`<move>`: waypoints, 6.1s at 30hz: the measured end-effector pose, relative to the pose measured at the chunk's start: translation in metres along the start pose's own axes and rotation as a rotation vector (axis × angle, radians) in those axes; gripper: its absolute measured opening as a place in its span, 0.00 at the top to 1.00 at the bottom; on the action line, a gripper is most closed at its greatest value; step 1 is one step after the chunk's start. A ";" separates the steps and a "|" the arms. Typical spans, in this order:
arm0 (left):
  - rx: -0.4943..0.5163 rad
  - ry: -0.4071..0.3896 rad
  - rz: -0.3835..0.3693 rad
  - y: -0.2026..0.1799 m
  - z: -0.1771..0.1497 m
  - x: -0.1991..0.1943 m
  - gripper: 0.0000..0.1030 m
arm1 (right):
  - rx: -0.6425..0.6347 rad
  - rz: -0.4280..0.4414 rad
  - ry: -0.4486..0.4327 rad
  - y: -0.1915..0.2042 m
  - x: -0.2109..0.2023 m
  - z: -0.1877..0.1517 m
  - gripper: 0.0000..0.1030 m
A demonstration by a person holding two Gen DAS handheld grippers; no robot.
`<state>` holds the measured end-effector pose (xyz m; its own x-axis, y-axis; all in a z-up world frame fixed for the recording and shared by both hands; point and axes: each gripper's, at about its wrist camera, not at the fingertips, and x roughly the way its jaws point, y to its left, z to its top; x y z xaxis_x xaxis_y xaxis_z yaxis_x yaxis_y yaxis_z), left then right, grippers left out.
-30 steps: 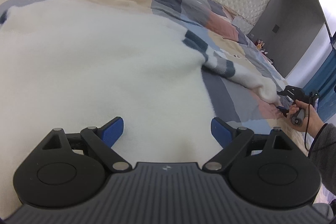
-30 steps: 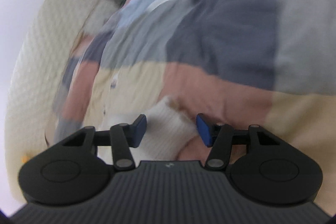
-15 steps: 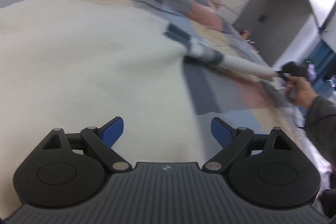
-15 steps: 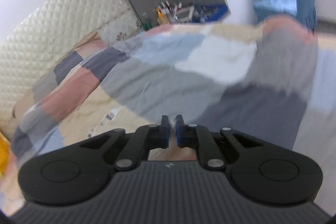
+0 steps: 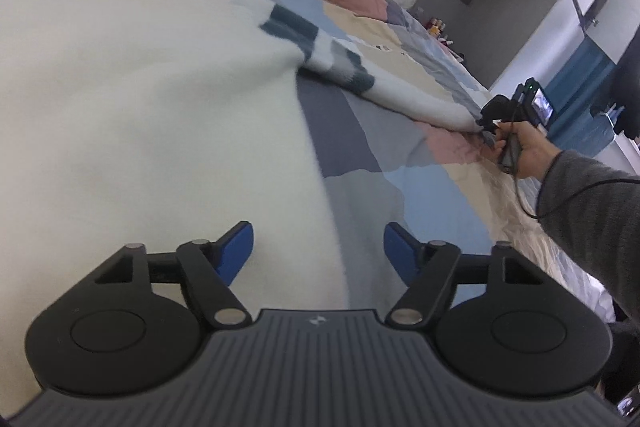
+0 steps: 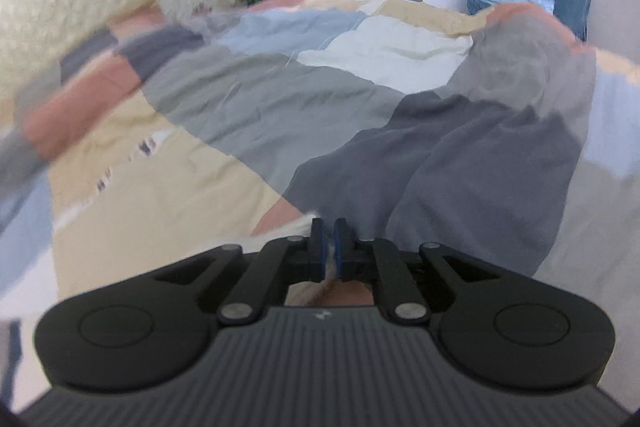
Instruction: Fold large clothes
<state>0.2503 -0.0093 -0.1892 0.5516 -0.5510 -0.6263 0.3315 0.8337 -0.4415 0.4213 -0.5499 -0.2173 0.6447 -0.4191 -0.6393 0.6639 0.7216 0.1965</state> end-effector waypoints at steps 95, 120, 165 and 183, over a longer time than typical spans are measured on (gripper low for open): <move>-0.147 -0.012 -0.171 -0.020 -0.064 -0.075 0.62 | -0.229 0.813 0.139 0.141 -0.343 -0.243 0.28; -0.146 -0.270 0.480 0.096 -0.008 -0.212 0.57 | -0.600 0.890 0.145 0.229 -0.396 -0.318 0.29; -0.701 -0.363 0.316 0.255 -0.031 -0.188 0.57 | -0.657 1.079 0.186 0.272 -0.394 -0.326 0.84; -0.630 -0.195 0.272 0.236 -0.039 -0.138 0.40 | -0.667 1.140 0.196 0.277 -0.401 -0.342 0.84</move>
<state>0.2224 0.2619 -0.2324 0.6985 -0.2611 -0.6663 -0.3102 0.7285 -0.6107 0.2172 0.0062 -0.1609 0.6092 0.6396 -0.4688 -0.5536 0.7663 0.3261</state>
